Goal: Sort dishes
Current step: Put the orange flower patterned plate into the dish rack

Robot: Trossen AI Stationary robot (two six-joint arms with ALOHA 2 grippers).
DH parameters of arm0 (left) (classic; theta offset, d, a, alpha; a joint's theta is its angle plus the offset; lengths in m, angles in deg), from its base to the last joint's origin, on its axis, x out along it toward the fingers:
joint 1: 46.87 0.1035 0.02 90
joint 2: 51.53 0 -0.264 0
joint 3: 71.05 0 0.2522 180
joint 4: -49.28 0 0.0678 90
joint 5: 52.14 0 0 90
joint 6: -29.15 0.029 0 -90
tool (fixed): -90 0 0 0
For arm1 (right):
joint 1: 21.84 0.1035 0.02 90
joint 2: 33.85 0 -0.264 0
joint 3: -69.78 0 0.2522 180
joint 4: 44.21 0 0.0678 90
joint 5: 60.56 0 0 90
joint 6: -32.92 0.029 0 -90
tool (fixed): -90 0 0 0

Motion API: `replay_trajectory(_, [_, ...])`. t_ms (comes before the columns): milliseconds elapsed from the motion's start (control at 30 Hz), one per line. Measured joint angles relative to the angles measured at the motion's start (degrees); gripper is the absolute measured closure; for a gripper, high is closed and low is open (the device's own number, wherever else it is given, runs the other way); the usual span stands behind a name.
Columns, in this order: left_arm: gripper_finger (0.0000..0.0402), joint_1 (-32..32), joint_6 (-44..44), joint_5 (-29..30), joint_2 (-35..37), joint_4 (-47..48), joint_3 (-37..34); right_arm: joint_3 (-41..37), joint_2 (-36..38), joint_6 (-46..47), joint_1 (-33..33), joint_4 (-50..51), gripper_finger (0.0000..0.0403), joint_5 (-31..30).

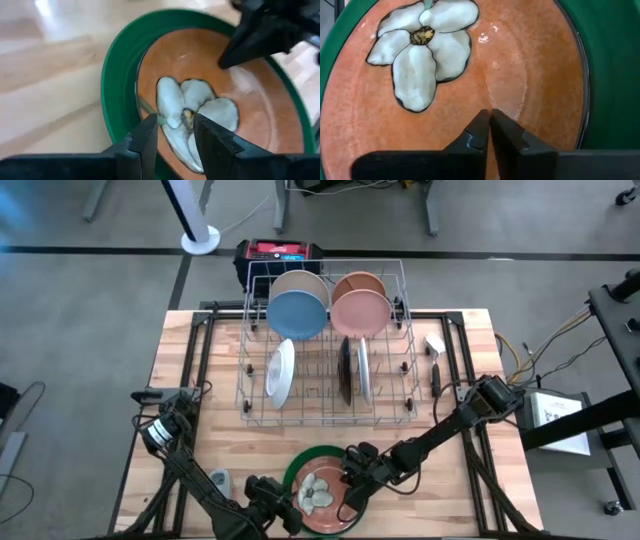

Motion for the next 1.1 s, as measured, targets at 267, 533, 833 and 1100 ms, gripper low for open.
replay_trajectory(267, [0.0241, 2.6, -1.1, -8.6, -0.2, -0.1, 0.0, 0.0, -0.1, 0.4, 0.0, 0.0, 0.0402, -0.2])
replay_trajectory(533, [0.02, 4.7, -1.1, -12.3, -0.2, -0.2, 0.0, 0.0, -0.3, 0.4, 0.0, 0.3, 0.0402, -0.2])
replay_trajectory(833, [0.0193, 6.2, 3.8, -11.8, -0.2, -3.8, -0.9, -0.1, -0.3, 0.4, 0.0, 0.2, 0.0402, -0.9])
replay_trajectory(1100, [0.0193, 6.8, 4.5, -12.0, -0.3, -6.4, -2.9, -0.1, -2.0, 0.0, 0.1, -1.6, 0.0402, -1.6])
